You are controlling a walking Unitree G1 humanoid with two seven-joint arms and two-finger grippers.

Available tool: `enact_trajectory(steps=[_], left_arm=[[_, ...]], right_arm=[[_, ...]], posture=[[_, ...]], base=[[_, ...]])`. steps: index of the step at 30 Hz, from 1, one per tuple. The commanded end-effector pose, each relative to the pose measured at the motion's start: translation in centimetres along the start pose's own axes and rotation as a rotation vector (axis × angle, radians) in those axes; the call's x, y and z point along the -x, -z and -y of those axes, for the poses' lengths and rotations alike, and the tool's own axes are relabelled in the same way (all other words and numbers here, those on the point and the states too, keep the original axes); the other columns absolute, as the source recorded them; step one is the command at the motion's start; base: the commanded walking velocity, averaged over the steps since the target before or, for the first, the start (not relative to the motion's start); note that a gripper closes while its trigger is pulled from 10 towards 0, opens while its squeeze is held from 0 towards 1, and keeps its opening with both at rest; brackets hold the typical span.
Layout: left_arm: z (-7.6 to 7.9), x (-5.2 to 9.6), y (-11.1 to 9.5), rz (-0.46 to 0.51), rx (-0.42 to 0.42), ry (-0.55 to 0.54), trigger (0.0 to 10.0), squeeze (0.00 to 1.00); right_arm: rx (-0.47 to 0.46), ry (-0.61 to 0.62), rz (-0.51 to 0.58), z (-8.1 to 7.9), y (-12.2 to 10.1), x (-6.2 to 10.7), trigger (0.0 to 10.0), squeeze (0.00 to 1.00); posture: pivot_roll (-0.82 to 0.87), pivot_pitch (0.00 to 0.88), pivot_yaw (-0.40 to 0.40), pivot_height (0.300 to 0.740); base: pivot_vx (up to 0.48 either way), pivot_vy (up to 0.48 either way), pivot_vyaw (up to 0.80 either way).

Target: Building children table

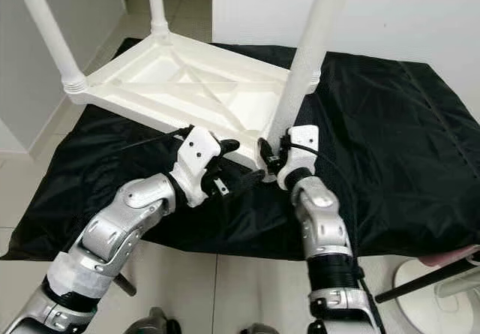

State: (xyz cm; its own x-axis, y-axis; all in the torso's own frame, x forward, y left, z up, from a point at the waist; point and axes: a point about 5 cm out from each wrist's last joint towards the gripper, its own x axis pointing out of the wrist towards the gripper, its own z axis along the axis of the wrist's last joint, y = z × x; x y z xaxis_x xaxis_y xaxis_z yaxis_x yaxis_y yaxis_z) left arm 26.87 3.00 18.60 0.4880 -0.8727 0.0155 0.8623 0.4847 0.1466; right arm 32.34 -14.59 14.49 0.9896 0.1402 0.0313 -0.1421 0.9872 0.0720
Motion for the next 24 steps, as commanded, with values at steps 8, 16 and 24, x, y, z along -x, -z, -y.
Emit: enact_trajectory(steps=[8, 16, 24], left_arm=[[0.0, 0.0, 0.4, -0.021, 0.003, 0.032, 10.0, 0.00], [-0.2, -0.2, 0.2, -0.022, -0.008, 0.045, 10.0, 0.00], [-0.2, 0.0, 0.2, -0.024, -0.010, 0.048, 10.0, 0.00]], right_arm=[[-0.010, 0.336, 0.009, -1.8, 0.4, 0.9, 10.0, 0.00], [-0.005, 0.374, 0.012, -2.1, 0.3, 1.0, 10.0, 0.00], [-0.059, 0.297, 0.105, -1.9, -0.5, 1.9, 10.0, 1.00]], posture=[[-0.03, 0.000, 0.013, 0.740], [-0.03, 0.000, 0.034, 0.740], [-0.03, 0.000, 0.035, 0.740]], base=[[0.000, 0.000, 0.00], [0.000, 0.000, 0.00], [0.000, 0.000, 0.00]])
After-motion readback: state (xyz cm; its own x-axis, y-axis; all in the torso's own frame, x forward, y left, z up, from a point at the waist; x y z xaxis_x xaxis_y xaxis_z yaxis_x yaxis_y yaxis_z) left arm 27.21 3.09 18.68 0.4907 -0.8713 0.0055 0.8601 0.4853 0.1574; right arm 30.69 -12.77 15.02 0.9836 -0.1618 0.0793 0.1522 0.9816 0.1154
